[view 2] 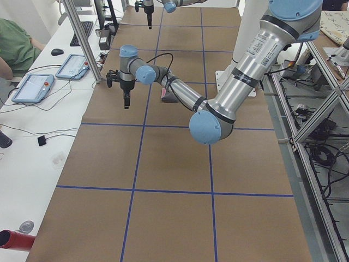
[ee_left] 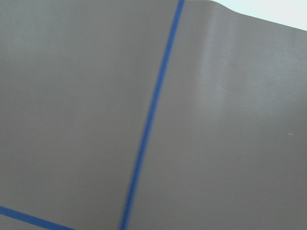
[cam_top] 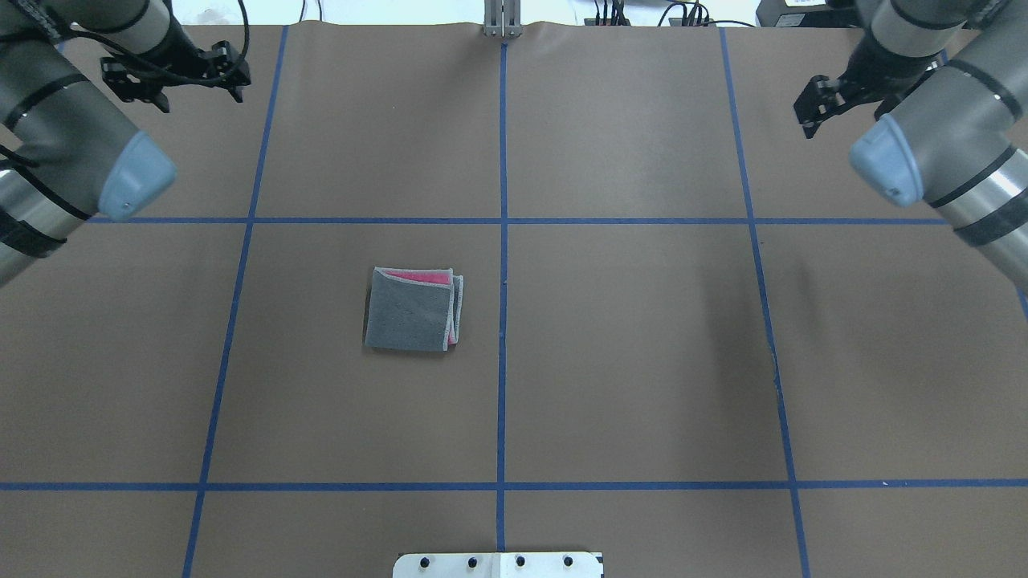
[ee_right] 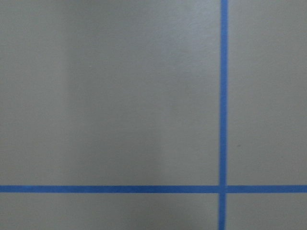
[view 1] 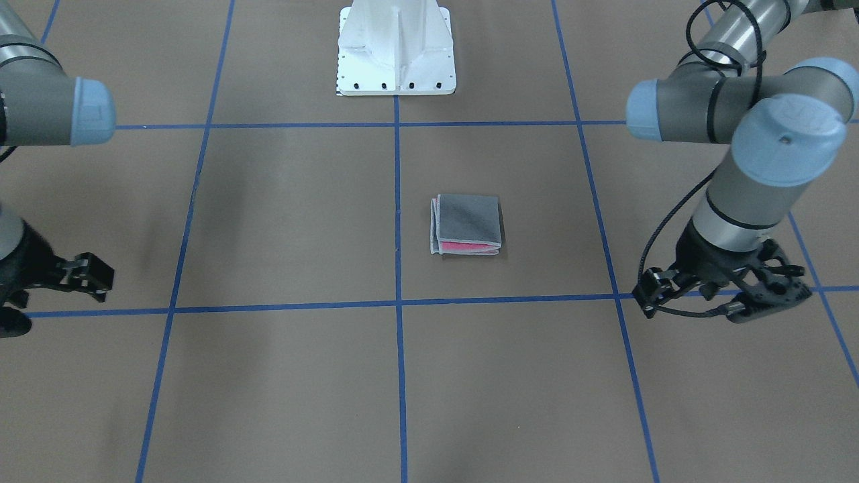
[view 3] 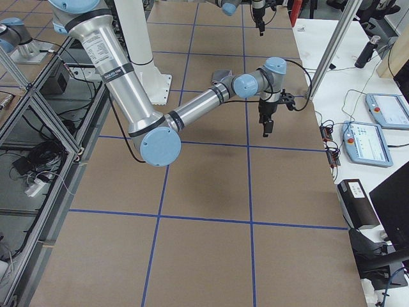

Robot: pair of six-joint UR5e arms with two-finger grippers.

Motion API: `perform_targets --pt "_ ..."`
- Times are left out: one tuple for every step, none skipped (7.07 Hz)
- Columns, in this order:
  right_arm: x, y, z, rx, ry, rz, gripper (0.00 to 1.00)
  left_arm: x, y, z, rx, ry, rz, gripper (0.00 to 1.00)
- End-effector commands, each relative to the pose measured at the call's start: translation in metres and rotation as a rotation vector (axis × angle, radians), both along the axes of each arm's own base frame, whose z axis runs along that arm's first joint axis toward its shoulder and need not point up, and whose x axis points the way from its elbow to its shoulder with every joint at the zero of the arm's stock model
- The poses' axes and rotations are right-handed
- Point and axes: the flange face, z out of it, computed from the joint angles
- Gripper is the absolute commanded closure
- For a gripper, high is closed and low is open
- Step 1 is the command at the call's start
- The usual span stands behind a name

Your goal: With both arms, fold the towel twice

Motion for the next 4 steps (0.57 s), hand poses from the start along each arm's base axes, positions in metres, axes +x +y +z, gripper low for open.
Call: perform_targets --pt "0.118 -0.008 0.061 0.007 0.013 -0.071 0.00 -0.105 -0.007 0.060 0.073 -0.025 0.193 0.00" --pt "0.165 0.005 0.091 -0.003 -0.060 -0.083 0.00 -0.151 -0.010 0.076 0.083 0.019 0.214 0.00" --pt "0.218 0.029 0.128 0.001 -0.129 -0.093 0.00 -0.203 0.004 0.108 0.107 0.064 0.256 0.00" --pt "0.260 0.056 0.159 -0.009 -0.191 -0.064 0.00 -0.243 0.015 0.135 0.193 0.041 0.347 0.00"
